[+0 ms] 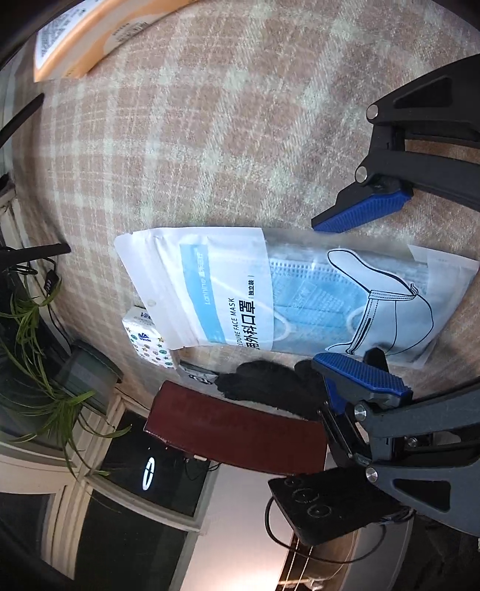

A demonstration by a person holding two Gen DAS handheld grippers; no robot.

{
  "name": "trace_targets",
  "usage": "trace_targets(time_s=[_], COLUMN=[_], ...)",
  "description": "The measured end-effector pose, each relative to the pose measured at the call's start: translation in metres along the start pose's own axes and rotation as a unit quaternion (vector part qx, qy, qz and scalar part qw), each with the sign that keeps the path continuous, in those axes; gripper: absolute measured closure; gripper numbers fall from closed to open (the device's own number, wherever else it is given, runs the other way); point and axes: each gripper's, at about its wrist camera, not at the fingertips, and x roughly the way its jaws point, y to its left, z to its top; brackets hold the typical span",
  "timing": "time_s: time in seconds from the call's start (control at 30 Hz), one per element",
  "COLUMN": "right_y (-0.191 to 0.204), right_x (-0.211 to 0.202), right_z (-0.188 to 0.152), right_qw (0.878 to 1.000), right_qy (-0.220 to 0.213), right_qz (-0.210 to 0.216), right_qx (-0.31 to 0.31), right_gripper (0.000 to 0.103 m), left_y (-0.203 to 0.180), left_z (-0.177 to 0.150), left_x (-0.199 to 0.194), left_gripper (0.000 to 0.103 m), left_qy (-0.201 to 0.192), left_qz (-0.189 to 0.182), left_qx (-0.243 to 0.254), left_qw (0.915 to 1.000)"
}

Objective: Organize soft objects
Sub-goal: 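Lower both tools onto the blue face-mask packet, then close the right tool on the mask packet and lift it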

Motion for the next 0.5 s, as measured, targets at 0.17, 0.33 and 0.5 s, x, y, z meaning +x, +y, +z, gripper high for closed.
trace_targets(time_s=[0.17,0.33,0.5], right_y=[-0.01,-0.008,-0.007], right_x=[-0.002,0.0,0.002], right_z=[0.0,-0.001,-0.004], right_qw=[0.999,0.999,0.999], right_qy=[-0.003,-0.003,-0.005], right_qz=[0.028,0.03,0.025], right_qx=[0.02,0.019,0.025], right_gripper=[0.04,0.042,0.059], left_y=[0.0,-0.002,0.0], left_z=[0.006,0.01,0.01], left_x=[0.003,0.008,0.007], left_gripper=[0.045,0.045,0.045], left_qy=[-0.006,-0.006,-0.007], left_qz=[-0.004,-0.007,-0.009], left_qx=[-0.011,-0.013,-0.018], left_qw=[0.9999,0.9999,0.9998])
